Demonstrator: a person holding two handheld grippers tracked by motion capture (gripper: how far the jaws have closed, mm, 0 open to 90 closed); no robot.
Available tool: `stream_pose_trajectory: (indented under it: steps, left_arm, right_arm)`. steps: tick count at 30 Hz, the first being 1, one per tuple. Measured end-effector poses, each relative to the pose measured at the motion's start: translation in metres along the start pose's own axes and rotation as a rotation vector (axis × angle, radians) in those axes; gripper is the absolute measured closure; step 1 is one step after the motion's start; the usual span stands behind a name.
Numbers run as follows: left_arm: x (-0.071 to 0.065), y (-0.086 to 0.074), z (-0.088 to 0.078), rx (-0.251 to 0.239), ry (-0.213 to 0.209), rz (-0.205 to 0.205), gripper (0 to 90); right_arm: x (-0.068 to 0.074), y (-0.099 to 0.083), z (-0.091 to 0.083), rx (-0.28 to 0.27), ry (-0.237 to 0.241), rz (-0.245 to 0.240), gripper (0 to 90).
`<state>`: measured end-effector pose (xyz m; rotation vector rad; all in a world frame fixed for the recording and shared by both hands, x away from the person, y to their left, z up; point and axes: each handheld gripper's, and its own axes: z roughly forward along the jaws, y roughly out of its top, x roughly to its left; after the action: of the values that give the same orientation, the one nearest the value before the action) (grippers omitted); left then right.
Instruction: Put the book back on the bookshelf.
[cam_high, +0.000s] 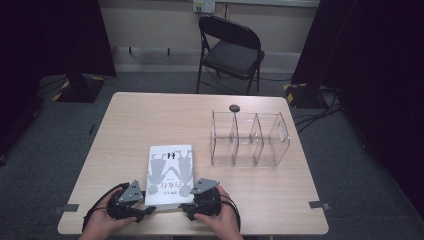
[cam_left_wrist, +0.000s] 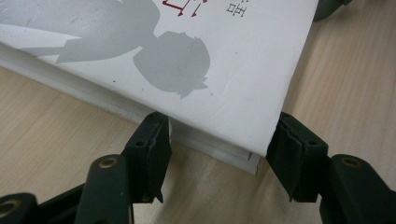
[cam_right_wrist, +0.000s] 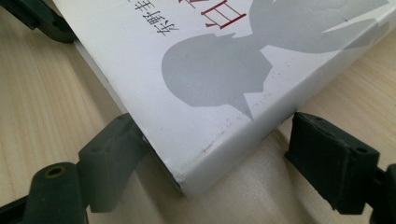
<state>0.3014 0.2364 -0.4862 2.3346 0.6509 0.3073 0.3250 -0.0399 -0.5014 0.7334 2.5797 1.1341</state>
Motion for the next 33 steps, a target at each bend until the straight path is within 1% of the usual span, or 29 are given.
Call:
stream_pose_trajectory:
  steps: [1,3,6,7,9,10,11,12,13,14,15,16,17,18,19,20,22,25,26,28,29,30,31,33]
  left_arm:
    - [0.0,0.001,-0.001,0.011,-0.009,-0.006,41.6]
    - [0.001,0.0,-0.001,0.01,-0.004,-0.009,41.8]
    - [0.002,-0.001,-0.002,-0.006,-0.008,-0.025,42.9]
    - [0.002,-0.001,-0.002,-0.006,-0.008,-0.025,43.0]
    - [0.001,0.0,-0.002,-0.001,0.0,-0.009,43.0]
    - [0.001,0.0,-0.002,-0.007,-0.001,-0.011,43.2]
    - [0.001,0.001,-0.003,0.001,-0.005,-0.009,43.2]
    - [0.001,0.002,-0.003,-0.002,-0.001,-0.01,43.3]
    - [0.001,0.003,-0.004,0.011,0.003,-0.011,43.4]
    - [0.0,0.003,-0.003,-0.007,0.007,-0.016,43.4]
    - [0.0,0.005,-0.006,0.003,0.005,-0.012,43.5]
    - [0.001,0.006,-0.007,0.001,0.003,-0.016,44.0]
    - [0.002,0.007,-0.009,-0.018,0.008,-0.016,44.0]
    - [0.002,0.009,-0.011,-0.025,0.0,-0.026,44.3]
    - [0.005,0.012,-0.015,-0.021,-0.004,-0.024,44.9]
    - [0.005,0.012,-0.015,-0.021,-0.004,-0.024,45.1]
    - [0.003,0.015,-0.016,-0.035,0.005,-0.043,45.2]
    - [0.004,0.017,-0.018,-0.039,0.003,-0.047,45.3]
    - [0.005,0.018,-0.019,-0.035,0.003,-0.034,45.4]
    - [0.005,0.02,-0.02,-0.036,0.002,-0.039,45.5]
    - [0.004,0.02,-0.02,-0.042,0.004,-0.051,45.5]
    - [0.005,0.02,-0.02,-0.061,-0.006,-0.055,45.6]
    - [0.005,0.02,-0.02,-0.061,-0.006,-0.055,45.6]
    - [0.006,0.021,-0.021,-0.08,-0.006,-0.063,45.7]
  right_arm:
    - [0.0,0.0,0.0,0.0,0.0,0.001,17.4]
    - [0.0,0.0,0.0,0.0,-0.001,0.001,17.4]
    - [0.001,0.0,0.0,0.001,-0.004,0.001,17.0]
    - [0.001,0.0,0.0,0.001,-0.004,0.001,17.0]
    - [0.001,0.0,0.0,0.001,-0.005,0.004,16.8]
    - [0.001,0.001,0.001,0.0,-0.006,0.003,16.7]
    - [0.001,0.001,0.001,0.001,-0.007,0.004,16.6]
    - [0.001,0.001,0.001,0.001,-0.007,0.004,16.6]
    - [0.002,0.001,0.001,0.002,-0.007,0.005,16.6]
    - [0.002,0.001,0.001,0.002,-0.007,0.005,16.6]
    - [0.002,0.001,0.001,0.002,-0.007,0.006,16.5]
    - [0.002,0.001,0.001,0.003,-0.009,0.008,16.0]
    - [0.002,0.001,0.001,0.003,-0.009,0.008,16.0]
    - [0.003,0.001,0.001,0.008,-0.009,0.014,15.5]
    - [0.003,0.001,0.001,0.009,-0.01,0.009,14.2]
    - [0.003,0.001,0.001,0.009,-0.01,0.009,14.2]
    - [0.004,0.002,0.002,0.013,-0.008,0.014,13.2]
    - [0.004,0.002,0.002,0.013,-0.007,0.013,13.2]
    - [0.004,0.002,0.002,0.012,-0.007,0.013,13.2]
    - [0.004,0.002,0.002,0.013,-0.009,0.013,12.7]
    - [0.004,0.002,0.002,0.011,-0.01,0.011,12.2]
    - [0.005,0.003,0.003,0.014,-0.019,0.019,11.1]
    - [0.005,0.003,0.003,0.014,-0.019,0.019,11.1]
    - [0.007,0.003,0.004,0.016,-0.025,0.027,10.6]
